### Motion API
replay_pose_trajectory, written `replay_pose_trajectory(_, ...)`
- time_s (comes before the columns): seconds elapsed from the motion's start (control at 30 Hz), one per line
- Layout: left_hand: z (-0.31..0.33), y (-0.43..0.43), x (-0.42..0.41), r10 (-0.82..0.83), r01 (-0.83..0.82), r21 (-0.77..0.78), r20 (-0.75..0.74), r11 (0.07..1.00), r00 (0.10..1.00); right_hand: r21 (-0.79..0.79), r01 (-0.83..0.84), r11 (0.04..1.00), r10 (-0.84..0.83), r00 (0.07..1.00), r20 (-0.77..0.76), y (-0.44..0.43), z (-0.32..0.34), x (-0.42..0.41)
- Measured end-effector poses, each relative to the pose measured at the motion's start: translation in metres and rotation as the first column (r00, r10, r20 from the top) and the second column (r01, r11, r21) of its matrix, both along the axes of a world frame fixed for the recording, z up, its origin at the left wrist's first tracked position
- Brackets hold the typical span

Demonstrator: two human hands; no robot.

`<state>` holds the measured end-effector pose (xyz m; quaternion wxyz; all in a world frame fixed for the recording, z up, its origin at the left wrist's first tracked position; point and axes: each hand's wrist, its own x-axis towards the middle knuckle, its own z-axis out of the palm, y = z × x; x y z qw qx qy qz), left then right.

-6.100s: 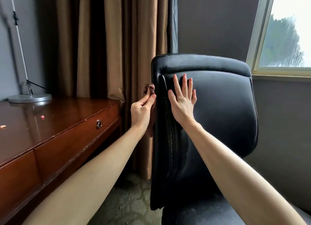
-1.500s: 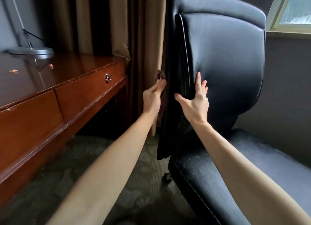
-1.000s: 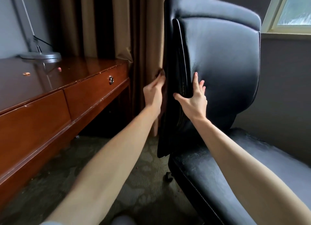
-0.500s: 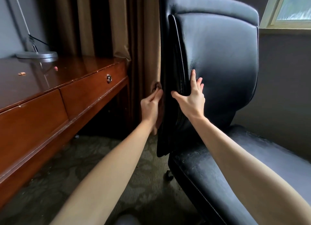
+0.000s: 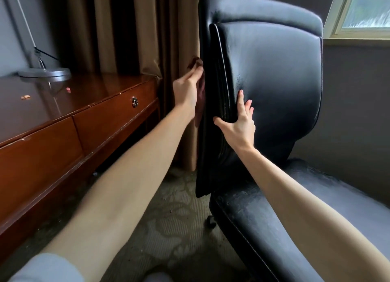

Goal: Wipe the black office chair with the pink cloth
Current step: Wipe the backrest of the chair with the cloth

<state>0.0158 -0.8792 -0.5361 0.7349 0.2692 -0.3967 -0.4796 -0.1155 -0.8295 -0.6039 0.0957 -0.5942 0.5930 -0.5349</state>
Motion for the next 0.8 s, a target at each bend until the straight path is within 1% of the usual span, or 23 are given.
replay_pose_trajectory(0.07, 0.009, -0.008, 0.002, -0.018, 0.018, -0.018, 0.014, 1.000, 1.000, -0.006, 0.004, 1.000, -0.004, 1.000, 0.001, -0.001, -0.001, 0.000)
replay_pose_trajectory(0.13, 0.001, -0.010, 0.003, -0.013, 0.014, -0.019, 0.050, 1.000, 0.999, -0.008, 0.012, 1.000, -0.012, 1.000, 0.003, -0.004, -0.002, 0.000)
replay_pose_trajectory(0.17, -0.008, -0.010, 0.003, -0.023, 0.025, -0.023, 0.058, 0.999, 0.998, -0.009, 0.018, 1.000, -0.018, 1.000, 0.000, -0.006, -0.002, 0.001)
replay_pose_trajectory(0.27, -0.049, -0.001, 0.002, -0.027, 0.024, 0.032, 0.110, 0.999, 0.994, -0.006, 0.029, 1.000, -0.029, 1.000, -0.006, -0.012, -0.003, 0.001)
replay_pose_trajectory(0.33, -0.088, 0.004, 0.000, -0.049, 0.042, 0.077, 0.089, 0.996, 0.995, -0.006, 0.039, 0.999, -0.039, 0.999, -0.003, -0.015, -0.003, 0.001)
replay_pose_trajectory(0.4, -0.126, 0.013, -0.001, -0.116, 0.109, 0.141, 0.039, 0.984, 0.993, -0.008, 0.043, 0.999, -0.043, 0.999, -0.001, -0.017, -0.005, 0.002)
replay_pose_trajectory(0.47, -0.151, 0.018, 0.000, -0.153, 0.143, 0.198, 0.040, 0.970, 0.987, -0.010, 0.046, 0.999, -0.046, 0.999, 0.002, -0.019, -0.007, 0.003)
replay_pose_trajectory(0.57, -0.171, 0.022, 0.002, -0.163, 0.145, 0.236, 0.057, 0.961, 0.985, -0.009, 0.053, 0.999, -0.053, 0.999, -0.010, -0.019, -0.005, 0.003)
replay_pose_trajectory(0.7, -0.199, 0.032, 0.001, -0.143, 0.115, 0.331, 0.060, 0.937, 0.988, 0.009, 0.055, 0.998, -0.055, 0.998, -0.034, -0.016, -0.006, 0.002)
replay_pose_trajectory(0.77, -0.208, 0.034, -0.003, -0.100, 0.077, 0.393, 0.036, 0.916, 0.994, 0.012, 0.052, 0.999, -0.051, 0.998, -0.034, -0.017, -0.002, 0.000)
replay_pose_trajectory(0.8, -0.209, 0.037, -0.005, -0.079, 0.073, 0.419, -0.002, 0.905, 0.997, 0.014, 0.055, 0.998, -0.054, 0.998, -0.029, -0.016, 0.000, 0.000)
